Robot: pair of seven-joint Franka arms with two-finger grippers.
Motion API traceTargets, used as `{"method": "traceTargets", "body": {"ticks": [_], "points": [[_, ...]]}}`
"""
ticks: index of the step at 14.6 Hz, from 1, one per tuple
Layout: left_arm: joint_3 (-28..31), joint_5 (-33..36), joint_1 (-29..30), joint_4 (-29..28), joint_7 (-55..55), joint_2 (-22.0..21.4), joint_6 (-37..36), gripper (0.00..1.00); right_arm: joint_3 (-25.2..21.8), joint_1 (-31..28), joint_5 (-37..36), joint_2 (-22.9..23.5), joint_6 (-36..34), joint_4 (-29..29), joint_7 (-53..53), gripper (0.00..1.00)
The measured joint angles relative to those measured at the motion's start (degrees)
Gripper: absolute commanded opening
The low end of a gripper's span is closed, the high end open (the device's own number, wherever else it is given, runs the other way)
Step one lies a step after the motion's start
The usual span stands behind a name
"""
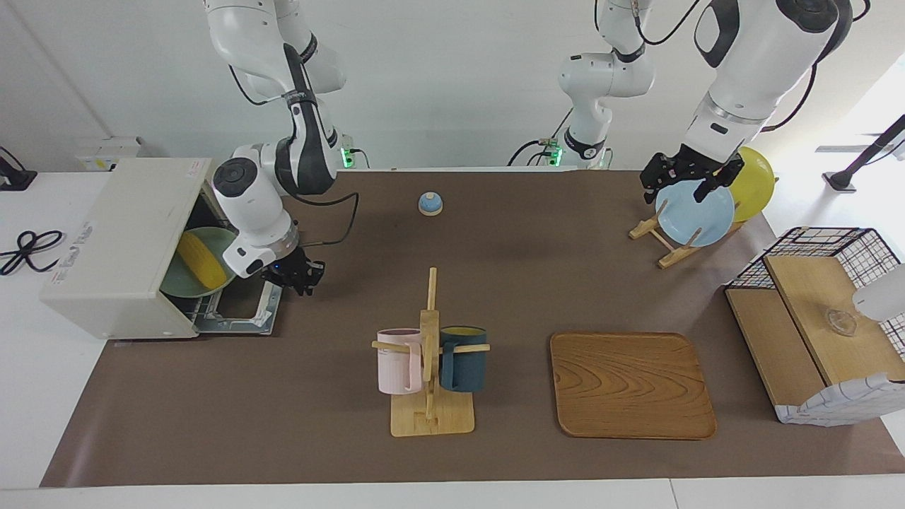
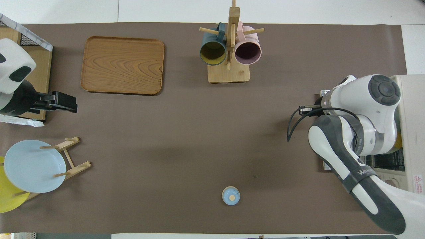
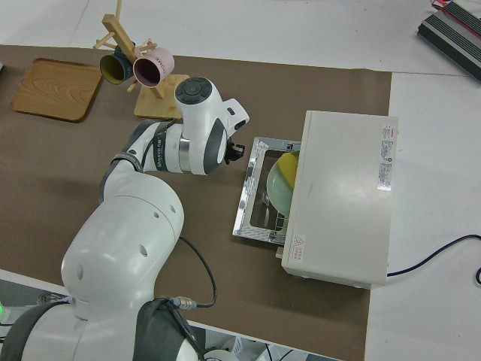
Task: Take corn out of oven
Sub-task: 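Reach the right gripper into the toaster oven toward the green plate, then grasp the green plate with corn and pull it out with the right gripper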
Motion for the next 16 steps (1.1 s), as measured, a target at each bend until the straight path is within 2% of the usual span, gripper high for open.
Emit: {"method": "traceTargets", "body": {"ticks": [2,5,9,16], "points": [[0.0,0.0,0.0,0.0,0.0,0.0,0.0,1.0,-0.83,-0.73,-0.37,-1.94,-8.99,4.29,0.01,0.44],[0.0,0.0,0.0,0.0,0.0,0.0,0.0,1.0,-1.34,-5.77,-0.82,-4.39,-14.47,4.46,-0.16,0.47],[0.0,0.0,0.0,0.0,0.0,0.0,0.0,1.0,-1.5,-10.53,-0.83,-4.69,-14.33,0.51,-2.68,0.47],[0.0,0.0,0.0,0.0,0.0,0.0,0.0,1.0,-1.52,-11.58,-4.82,-6.2,-12.07,-3.79,-4.51,0.47]]}}
